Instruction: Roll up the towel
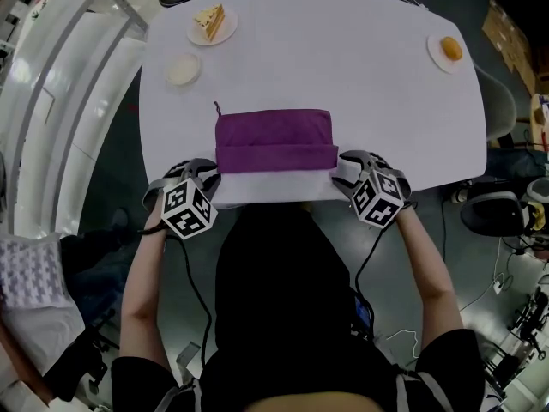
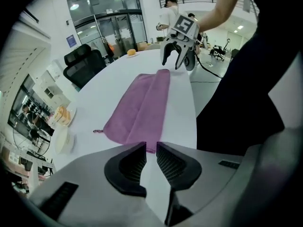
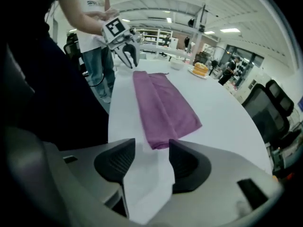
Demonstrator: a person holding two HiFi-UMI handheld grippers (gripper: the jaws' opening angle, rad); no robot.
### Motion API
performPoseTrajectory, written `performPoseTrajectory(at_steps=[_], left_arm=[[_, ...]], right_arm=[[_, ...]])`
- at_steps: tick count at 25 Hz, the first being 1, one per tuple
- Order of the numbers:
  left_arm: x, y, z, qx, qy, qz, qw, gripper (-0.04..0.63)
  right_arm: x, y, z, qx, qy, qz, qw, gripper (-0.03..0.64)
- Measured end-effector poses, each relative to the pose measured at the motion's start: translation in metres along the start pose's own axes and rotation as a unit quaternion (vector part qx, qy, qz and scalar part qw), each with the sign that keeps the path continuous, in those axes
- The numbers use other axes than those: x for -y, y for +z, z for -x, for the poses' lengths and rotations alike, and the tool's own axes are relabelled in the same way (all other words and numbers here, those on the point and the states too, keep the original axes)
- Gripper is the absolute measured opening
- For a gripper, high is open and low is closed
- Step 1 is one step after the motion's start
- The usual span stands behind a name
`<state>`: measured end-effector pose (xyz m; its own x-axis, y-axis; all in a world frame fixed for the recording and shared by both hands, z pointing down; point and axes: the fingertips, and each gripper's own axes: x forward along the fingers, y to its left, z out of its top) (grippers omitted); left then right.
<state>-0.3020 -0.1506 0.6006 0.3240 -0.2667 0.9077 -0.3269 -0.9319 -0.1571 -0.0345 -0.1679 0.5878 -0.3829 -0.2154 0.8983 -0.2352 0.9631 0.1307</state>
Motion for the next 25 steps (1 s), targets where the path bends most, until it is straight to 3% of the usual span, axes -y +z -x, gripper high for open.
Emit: performPoseTrajectory(at_steps=[3, 5, 10, 13, 16, 25], left_arm=[[0.01, 0.0, -0.011, -0.008, -0.012, -0.009, 0.9999, 0.076], [0.012, 0.0, -0.016, -0.011, -0.017, -0.01, 0.9997, 0.132], [0.004, -0.001, -0.027, -0.02, -0.014, -0.016, 0.9996, 0.136], [0.004, -0.003, -0.035, -0.033, -0.019, -0.027, 0.9989, 0.135], [0.004, -0.004, -0.038, -0.04, -0.025, -0.031, 0.9984, 0.135], [0.003, -0.009, -0.03, -0.034, -0.013, -0.006, 0.9993, 0.049]], right_arm=[[-0.014, 0.002, -0.007, 0.001, 0.001, 0.021, 1.0, 0.235], [-0.015, 0.004, -0.011, 0.005, -0.002, 0.024, 1.0, 0.207], [-0.006, 0.002, -0.022, -0.009, -0.008, 0.048, 0.999, 0.193], [-0.003, -0.001, -0.029, -0.022, -0.009, 0.07, 0.997, 0.098], [0.001, 0.0, -0.031, -0.028, -0.008, 0.075, 0.997, 0.075], [-0.007, -0.001, -0.022, -0.014, -0.003, 0.055, 0.998, 0.035]])
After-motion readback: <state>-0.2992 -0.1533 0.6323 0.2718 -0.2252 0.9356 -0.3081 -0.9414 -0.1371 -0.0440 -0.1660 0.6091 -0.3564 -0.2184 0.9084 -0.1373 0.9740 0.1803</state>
